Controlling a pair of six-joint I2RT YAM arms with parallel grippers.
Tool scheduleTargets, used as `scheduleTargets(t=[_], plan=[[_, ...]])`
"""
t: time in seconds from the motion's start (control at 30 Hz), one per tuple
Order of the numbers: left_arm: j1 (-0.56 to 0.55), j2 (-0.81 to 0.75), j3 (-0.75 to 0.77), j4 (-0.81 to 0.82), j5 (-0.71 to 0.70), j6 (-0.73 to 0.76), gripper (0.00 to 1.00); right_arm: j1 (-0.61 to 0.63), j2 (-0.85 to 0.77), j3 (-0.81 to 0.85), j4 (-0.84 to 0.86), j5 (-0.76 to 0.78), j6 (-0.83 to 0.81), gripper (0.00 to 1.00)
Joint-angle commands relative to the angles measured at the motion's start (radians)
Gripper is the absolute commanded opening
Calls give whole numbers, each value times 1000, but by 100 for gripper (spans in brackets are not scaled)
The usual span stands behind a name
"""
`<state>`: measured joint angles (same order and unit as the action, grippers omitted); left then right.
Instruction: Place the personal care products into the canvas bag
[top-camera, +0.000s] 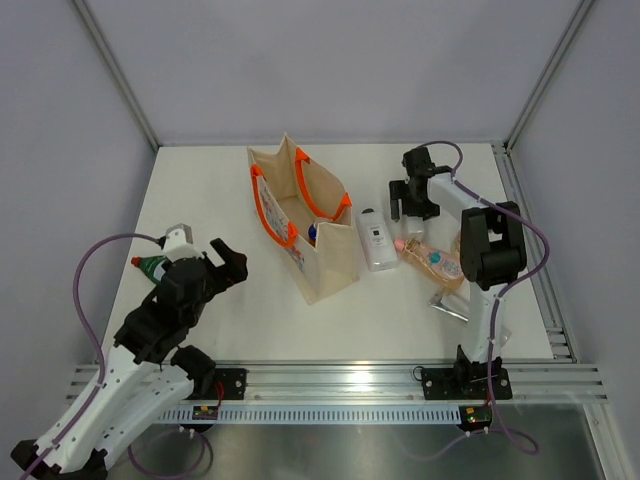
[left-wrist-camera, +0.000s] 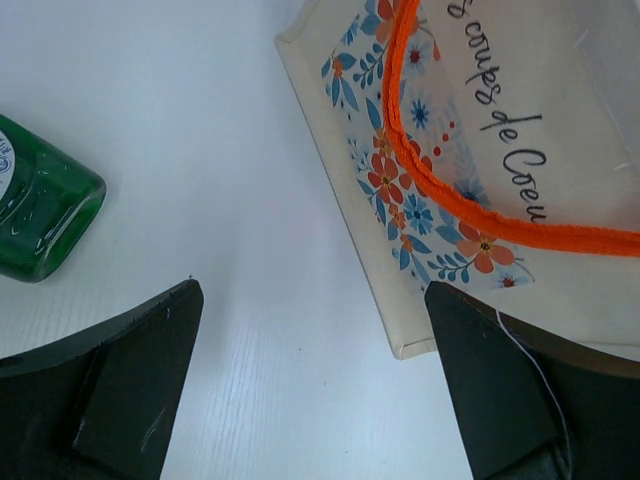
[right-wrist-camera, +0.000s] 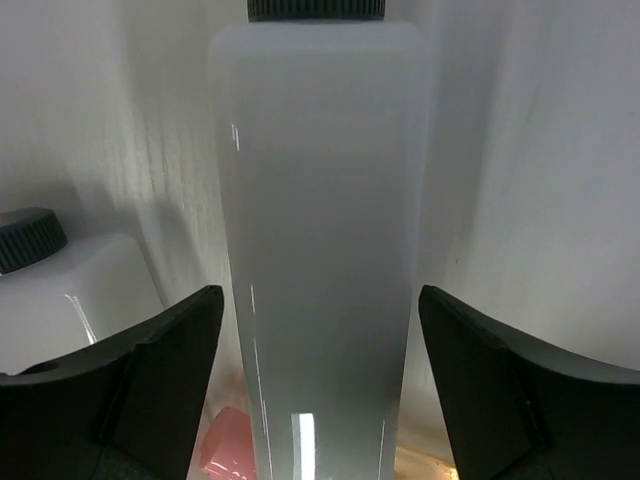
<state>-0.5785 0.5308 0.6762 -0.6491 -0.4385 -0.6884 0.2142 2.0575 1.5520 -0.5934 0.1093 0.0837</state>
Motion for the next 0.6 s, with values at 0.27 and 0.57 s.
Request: scheduleTargets(t=[0.27,0.57], plan=[[3,-68,-23,-53,-129,-220,99,-58,-16,68,-32,-105,-47,10],[3,-78,-15,-90,-149,-252,99,-134,-394,25,44,-512,-317,0]])
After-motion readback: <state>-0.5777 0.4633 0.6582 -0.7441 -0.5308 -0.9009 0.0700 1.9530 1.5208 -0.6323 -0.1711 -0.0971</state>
